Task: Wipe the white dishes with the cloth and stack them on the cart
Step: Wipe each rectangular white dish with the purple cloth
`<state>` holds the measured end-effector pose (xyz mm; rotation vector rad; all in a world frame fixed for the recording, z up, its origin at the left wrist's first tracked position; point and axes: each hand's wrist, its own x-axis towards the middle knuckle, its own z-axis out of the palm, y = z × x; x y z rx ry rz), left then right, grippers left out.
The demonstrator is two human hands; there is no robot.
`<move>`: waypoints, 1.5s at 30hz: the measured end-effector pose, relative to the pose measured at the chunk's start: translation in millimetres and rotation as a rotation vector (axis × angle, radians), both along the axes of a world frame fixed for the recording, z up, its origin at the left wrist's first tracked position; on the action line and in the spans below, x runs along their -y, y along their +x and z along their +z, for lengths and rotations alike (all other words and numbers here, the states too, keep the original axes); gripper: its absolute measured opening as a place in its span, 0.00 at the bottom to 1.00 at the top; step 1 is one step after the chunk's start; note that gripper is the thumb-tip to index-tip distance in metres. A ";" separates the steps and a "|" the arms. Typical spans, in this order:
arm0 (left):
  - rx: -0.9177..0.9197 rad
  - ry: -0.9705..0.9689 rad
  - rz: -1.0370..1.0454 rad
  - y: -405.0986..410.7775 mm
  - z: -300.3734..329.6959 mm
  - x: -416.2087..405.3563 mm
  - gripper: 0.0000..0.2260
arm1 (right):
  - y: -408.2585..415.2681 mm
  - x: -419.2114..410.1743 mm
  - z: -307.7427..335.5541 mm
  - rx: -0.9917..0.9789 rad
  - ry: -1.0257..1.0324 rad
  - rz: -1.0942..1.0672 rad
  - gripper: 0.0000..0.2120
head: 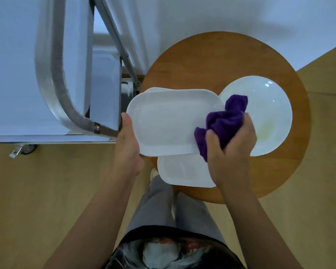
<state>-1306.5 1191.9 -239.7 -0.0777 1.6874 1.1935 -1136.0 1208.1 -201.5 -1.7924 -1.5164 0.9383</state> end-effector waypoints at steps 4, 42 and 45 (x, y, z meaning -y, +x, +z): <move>0.028 0.116 0.006 32.2 15.6 19.3 0.17 | 9.9 -6.0 -12.9 0.570 0.074 0.304 0.33; -0.474 -0.028 -0.530 60.9 45.3 17.2 0.25 | 106.4 27.8 5.1 -0.314 -0.059 0.048 0.07; -0.458 0.089 -0.754 76.6 58.0 18.1 0.29 | 75.2 13.9 23.7 -0.255 0.107 0.378 0.14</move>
